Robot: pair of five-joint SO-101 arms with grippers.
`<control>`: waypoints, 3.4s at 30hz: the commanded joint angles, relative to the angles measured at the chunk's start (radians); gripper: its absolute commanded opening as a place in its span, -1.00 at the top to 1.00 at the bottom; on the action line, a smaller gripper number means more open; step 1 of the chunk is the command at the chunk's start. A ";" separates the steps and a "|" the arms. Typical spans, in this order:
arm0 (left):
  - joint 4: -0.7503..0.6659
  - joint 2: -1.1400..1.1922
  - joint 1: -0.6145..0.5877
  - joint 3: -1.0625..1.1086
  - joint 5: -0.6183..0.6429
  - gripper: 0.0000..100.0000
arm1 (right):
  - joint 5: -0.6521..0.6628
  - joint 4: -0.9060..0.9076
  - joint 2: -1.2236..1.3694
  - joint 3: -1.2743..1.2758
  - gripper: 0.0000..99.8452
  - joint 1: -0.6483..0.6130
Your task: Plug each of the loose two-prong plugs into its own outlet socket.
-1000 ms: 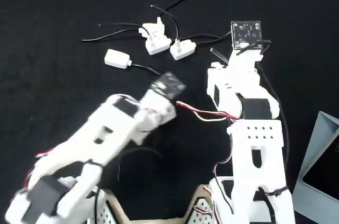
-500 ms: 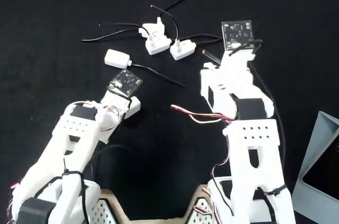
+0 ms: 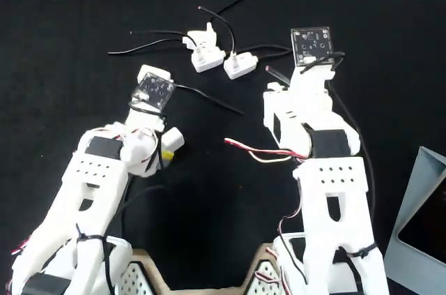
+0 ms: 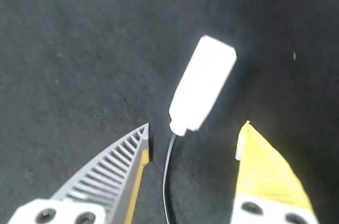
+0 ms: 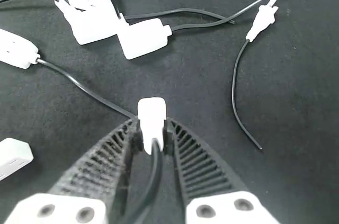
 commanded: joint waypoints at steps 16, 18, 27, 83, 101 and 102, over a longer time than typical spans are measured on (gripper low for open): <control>-0.035 0.244 -0.180 -0.248 0.012 0.47 | -0.002 -0.021 -0.018 0.001 0.98 -0.140; -0.005 0.187 -0.186 -0.248 0.012 0.47 | 0.000 -0.028 -0.016 0.001 0.97 -0.195; 0.008 -0.095 -0.220 -0.062 0.014 0.46 | 0.091 -0.135 0.124 -0.035 0.97 -0.313; 0.112 -0.310 -0.295 0.070 -0.005 0.38 | 0.098 -0.141 0.002 0.137 0.97 -0.264; -0.064 -0.365 -0.433 0.364 0.051 0.38 | 0.100 -0.367 0.335 0.102 0.97 -0.526; -0.064 -0.365 -0.433 0.366 0.051 0.38 | 0.100 -0.367 0.360 0.091 0.97 -0.526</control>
